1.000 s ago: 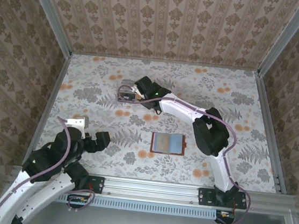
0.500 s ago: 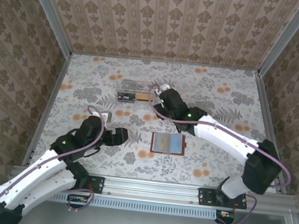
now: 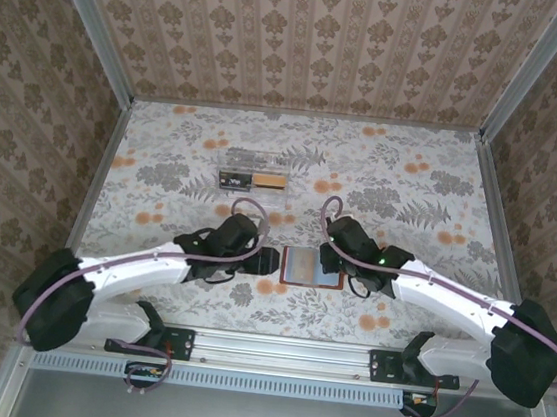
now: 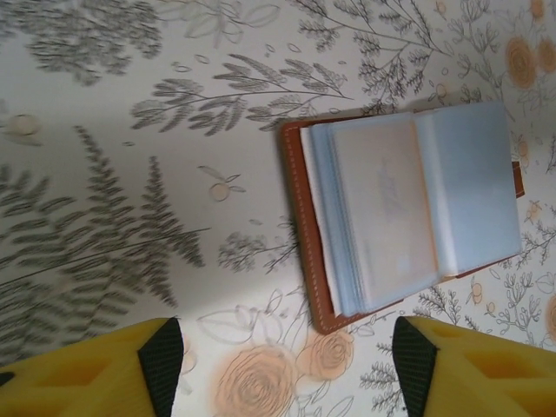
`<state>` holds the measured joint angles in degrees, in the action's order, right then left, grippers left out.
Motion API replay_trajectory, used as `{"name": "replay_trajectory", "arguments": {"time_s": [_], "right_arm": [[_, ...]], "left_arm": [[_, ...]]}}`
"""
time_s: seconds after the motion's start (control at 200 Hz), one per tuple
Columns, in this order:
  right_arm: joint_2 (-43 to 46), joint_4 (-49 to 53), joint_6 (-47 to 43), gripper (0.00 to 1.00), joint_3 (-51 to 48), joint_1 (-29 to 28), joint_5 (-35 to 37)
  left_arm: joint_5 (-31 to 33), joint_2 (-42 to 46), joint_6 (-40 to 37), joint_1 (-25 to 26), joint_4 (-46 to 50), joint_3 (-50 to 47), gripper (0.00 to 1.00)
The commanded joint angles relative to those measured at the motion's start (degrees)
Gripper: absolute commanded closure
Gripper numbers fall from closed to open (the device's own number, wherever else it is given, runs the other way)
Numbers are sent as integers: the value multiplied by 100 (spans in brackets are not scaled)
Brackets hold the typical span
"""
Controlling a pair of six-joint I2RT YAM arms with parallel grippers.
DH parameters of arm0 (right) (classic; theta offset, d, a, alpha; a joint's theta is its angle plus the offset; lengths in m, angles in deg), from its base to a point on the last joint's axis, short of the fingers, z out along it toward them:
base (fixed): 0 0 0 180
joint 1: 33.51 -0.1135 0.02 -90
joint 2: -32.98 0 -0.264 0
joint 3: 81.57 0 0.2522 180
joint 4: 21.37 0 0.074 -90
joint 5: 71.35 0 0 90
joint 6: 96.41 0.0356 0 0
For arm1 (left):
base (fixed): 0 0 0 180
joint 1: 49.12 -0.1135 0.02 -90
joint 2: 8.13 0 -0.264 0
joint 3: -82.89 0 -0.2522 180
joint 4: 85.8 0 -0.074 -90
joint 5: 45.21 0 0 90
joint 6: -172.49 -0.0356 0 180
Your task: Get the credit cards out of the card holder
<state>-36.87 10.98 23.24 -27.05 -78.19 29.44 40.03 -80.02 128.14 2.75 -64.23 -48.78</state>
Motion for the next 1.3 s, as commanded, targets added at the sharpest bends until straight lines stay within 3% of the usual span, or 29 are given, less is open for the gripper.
{"name": "replay_trajectory", "arguments": {"time_s": [0.0, 0.31, 0.715, 1.04, 1.295], "right_arm": [[-28, 251, 446, 82, -111, 46, -76], [-350, 7, 770, 82, -666, 585, -341], [-829, -443, 768, 84, -836, 610, -638], [-733, -443, 811, 84, -885, 611, -638], [-686, -461, 866, 84, -924, 610, -656]], "left_arm": [[-173, -471, 100, 84, -527, 356, 34], [-420, -1409, 181, 175, -888, 683, 40], [-535, -1965, 181, 270, -922, 931, 43], [-632, -2059, 190, 310, -992, 977, 46], [-241, -1639, 58, 463, -550, 1088, 46]]}}
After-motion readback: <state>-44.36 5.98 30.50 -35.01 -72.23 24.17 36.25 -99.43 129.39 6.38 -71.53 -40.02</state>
